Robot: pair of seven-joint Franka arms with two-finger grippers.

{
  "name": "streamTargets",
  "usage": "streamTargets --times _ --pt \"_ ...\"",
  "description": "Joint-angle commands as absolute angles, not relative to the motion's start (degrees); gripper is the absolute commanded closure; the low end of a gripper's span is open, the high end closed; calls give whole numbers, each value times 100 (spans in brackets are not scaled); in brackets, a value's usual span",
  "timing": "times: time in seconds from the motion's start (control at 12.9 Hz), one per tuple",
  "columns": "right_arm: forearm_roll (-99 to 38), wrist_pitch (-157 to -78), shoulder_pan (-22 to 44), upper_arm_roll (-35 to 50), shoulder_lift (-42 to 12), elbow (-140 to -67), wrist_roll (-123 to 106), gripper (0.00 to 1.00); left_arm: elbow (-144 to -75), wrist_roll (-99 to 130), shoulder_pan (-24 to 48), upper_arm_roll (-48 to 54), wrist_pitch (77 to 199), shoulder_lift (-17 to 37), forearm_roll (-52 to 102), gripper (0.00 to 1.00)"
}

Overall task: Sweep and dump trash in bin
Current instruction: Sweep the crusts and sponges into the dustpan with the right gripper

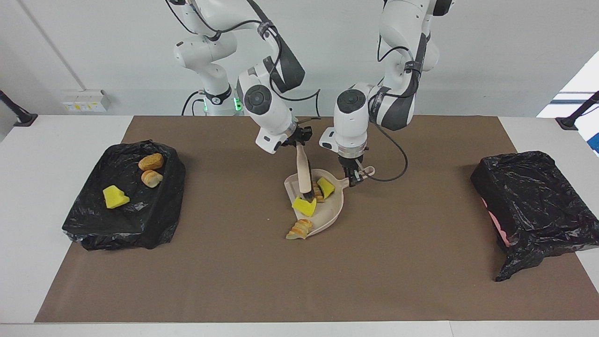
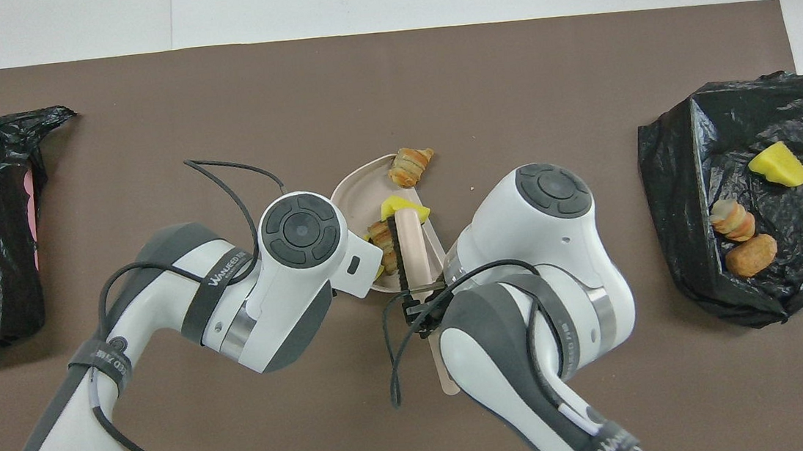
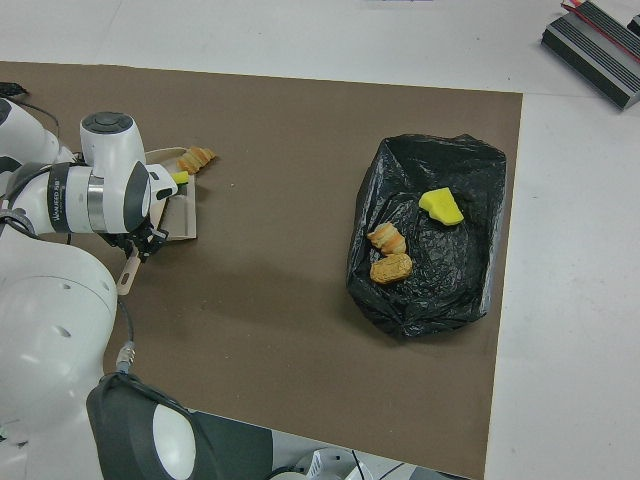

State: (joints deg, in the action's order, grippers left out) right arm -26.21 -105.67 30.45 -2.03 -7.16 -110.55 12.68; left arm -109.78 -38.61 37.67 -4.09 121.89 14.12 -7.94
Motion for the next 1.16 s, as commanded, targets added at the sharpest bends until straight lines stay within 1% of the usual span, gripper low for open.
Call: streamTargets --times 0.0,0.08,0.16,0.23,0.39,0.62,0.7,0.85,1.01,1.09 --pt "-1537 -10274 2848 -229 -509 -10829 915 100 -11224 -3631 3797 -457 12322 1230 -853 100" --pt "-1112 -10292 2726 -237 -545 -10793 401 100 -11224 -3560 3797 -457 12331 1230 -844 100" --pt "-829 -10292 2464 -237 -675 -10715 -344 100 -11224 -3525 3788 -448 12322 1230 -844 100" --pt "-513 -10292 2339 -246 -825 -10531 -778 100 -11224 -3524 3788 -448 12314 1230 -844 100" --pt "374 -10274 2320 -237 -1464 -9926 -931 100 -11232 -3516 3788 -448 12296 1230 -844 100" --pt "860 -10301 2303 -237 -2388 -9125 -1081 100 -11250 -3516 3788 -457 12305 1222 -826 100" --pt "879 -10396 2320 -229 -2556 -9036 -1072 100 -11250 -3516 3779 -457 12305 1222 -826 100" --pt "748 -10695 2495 -202 -2637 -9096 -1020 100 -11250 -3446 3788 -457 12322 1222 -826 100" --pt "677 -10425 2724 -158 -2567 -9201 -898 100 -11250 -3419 3779 -448 12313 1222 -826 100" --pt "277 -10232 2768 -89 -2514 -9237 -827 100 -11250 -3419 3788 -448 12313 1222 -826 100"
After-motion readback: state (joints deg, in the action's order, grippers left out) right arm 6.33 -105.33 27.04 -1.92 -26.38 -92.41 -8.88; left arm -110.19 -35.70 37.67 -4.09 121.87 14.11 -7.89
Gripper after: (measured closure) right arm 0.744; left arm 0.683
